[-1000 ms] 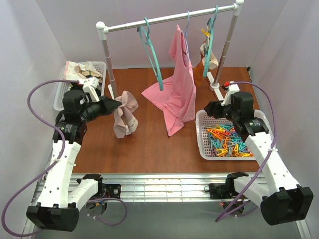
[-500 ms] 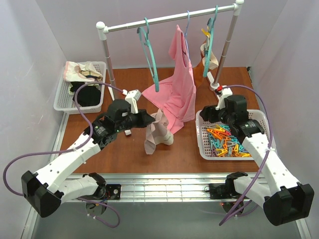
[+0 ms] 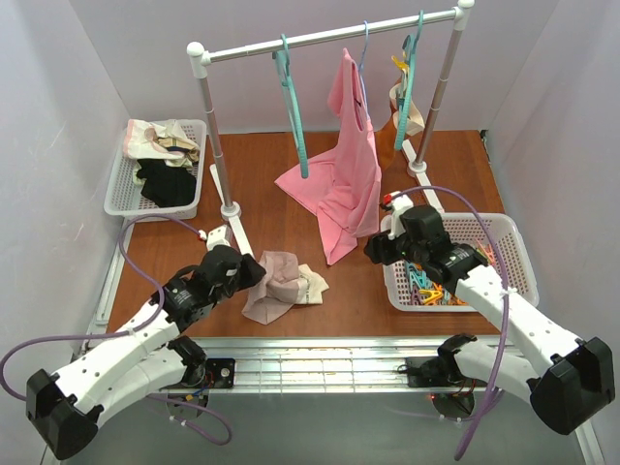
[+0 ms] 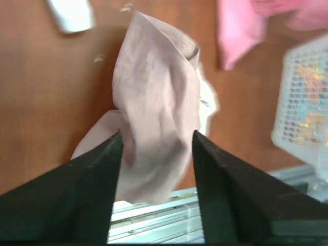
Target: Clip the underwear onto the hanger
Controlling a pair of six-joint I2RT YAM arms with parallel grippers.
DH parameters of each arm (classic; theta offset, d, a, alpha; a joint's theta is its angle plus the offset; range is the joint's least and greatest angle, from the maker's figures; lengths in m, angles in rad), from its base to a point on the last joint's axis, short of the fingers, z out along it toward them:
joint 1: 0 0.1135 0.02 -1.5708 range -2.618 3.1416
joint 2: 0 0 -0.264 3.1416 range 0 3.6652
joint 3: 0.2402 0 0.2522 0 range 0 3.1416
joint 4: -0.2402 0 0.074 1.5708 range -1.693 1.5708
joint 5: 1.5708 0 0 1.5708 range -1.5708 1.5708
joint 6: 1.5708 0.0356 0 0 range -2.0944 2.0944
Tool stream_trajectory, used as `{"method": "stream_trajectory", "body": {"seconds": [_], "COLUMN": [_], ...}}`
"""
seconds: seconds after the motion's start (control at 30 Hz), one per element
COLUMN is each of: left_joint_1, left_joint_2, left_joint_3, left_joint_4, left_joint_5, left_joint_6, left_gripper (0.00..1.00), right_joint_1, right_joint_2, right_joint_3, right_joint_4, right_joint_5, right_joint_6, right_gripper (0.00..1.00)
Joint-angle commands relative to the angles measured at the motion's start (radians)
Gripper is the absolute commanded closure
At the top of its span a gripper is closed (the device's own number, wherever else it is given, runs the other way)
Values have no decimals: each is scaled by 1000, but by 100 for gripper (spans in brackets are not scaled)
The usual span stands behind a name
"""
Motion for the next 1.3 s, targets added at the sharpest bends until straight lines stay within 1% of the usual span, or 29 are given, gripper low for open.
{"method": "stream_trajectory", "body": {"seconds": [0.0, 0.07, 0.1, 0.23, 0.3, 0.37, 0.4, 0.43, 0.47, 0.5, 0.53, 0.57, 0.6, 0.63, 0.67, 0.77, 0.8, 0.83, 0.87, 0.9, 1.03, 1.13, 1.27], "left_joint_1": [0, 0, 0, 0, -2, 0, 0, 0, 0, -2, 0, -3, -2, -2, -2, -3, -5, -5, -5, -5, -6, -5, -5], "left_joint_2": [42, 76, 85, 122, 140, 149, 163, 177, 189, 229, 252, 277, 329, 350, 373, 429, 438, 458, 467, 481, 557, 639, 723], "left_joint_3": [30, 37, 39, 48, 64, 79, 90, 97, 102, 105, 111, 114, 119, 125, 126, 105, 96, 90, 82, 81, 97, 117, 162], "left_joint_4": [-168, -217, -231, -268, -271, -254, -204, -174, -136, -32, 7, 37, 92, 114, 163, 258, 324, 356, 383, 428, 487, 504, 469], "left_joint_5": [-164, -196, -206, -258, -290, -304, -305, -299, -281, -229, -200, -180, -152, -141, -125, -46, -28, 1, 9, 12, 41, 63, 20], "left_joint_6": [-108, -132, -157, -182, -185, -165, -136, -61, -16, 51, 132, 165, 195, 257, 283, 390, 419, 446, 502, 522, 598, 607, 581], "left_gripper": [45, 39, 30, 24, 22, 22, 22, 22, 22, 22, 22, 22, 22, 23, 23, 23, 22, 21, 21, 20, 20, 20, 23], "right_joint_1": [87, 151, 168, 259, 279, 296, 302, 305, 305, 309, 311, 312, 320, 323, 326, 332, 331, 332, 332, 332, 332, 332, 334], "right_joint_2": [21, 41, 66, 139, 185, 239, 254, 274, 309, 326, 345, 377, 391, 403, 420, 426, 426, 425, 422, 419, 412, 402, 385], "right_joint_3": [-6, -4, 0, 28, 43, 65, 77, 83, 91, 92, 102, 105, 109, 112, 112, 103, 102, 97, 93, 91, 86, 82, 79], "right_joint_4": [66, 83, 89, 121, 133, 153, 159, 165, 176, 182, 187, 190, 195, 196, 198, 199, 199, 202, 201, 201, 199, 199, 188], "right_joint_5": [63, 88, 91, 109, 108, 96, 85, 77, 68, 41, 25, 22, -14, -19, -24, -39, -45, -52, -56, -65, -85, -90, -81], "right_joint_6": [13, 14, 14, 17, 10, 2, -3, -1, -1, -3, 2, 2, 6, 8, 8, 14, 14, 16, 17, 20, 28, 31, 34], "right_gripper": [22, 23, 23, 25, 28, 31, 33, 36, 36, 37, 37, 38, 38, 39, 39, 40, 40, 40, 40, 40, 40, 40, 40]}}
